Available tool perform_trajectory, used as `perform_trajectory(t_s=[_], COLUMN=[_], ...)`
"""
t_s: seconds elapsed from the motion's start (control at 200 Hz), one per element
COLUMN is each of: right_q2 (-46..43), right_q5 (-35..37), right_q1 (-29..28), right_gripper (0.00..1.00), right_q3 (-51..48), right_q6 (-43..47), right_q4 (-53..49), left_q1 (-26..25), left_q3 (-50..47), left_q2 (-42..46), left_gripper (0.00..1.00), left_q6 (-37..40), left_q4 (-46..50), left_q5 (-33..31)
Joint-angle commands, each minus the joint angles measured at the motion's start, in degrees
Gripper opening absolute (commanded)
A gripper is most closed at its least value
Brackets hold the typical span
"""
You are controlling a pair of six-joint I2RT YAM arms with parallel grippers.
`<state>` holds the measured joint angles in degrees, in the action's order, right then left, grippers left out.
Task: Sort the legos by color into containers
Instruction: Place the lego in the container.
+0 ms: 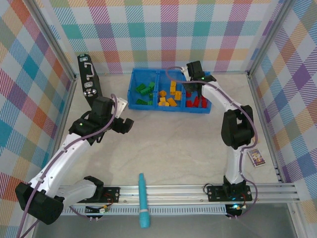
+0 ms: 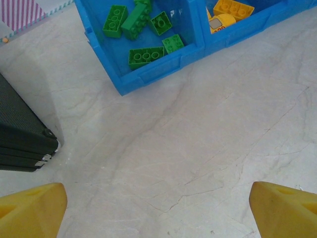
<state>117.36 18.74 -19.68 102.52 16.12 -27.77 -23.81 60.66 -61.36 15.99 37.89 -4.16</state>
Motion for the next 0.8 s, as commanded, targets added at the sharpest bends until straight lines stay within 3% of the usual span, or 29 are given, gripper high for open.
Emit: perform_trajectory(t_s=[0.0, 0.6, 0.795], right_q2=[3.96, 19.68, 19.65], right_q5=[0.62, -0.74, -2.49], right_q1=[1.55, 5.18, 5.18], right_gripper=[0.29, 0.31, 0.46], right_q3=[2.66, 19.18, 19.52], right_q6=[-0.17, -2.76, -3.16], right_q4=[2.14, -1.45, -2.19], left_q1=[0.35, 0.35, 0.35], left_q3=[1.65, 1.85, 2.00], left_q2=[-0.23, -2.93, -3.65], left_gripper=[0.94, 0.94, 0.94], left_q6=[0.80, 0.97, 0.59], left_q4=[0.85, 1.13, 1.27], left_q5=[-1.23, -2.85, -3.83])
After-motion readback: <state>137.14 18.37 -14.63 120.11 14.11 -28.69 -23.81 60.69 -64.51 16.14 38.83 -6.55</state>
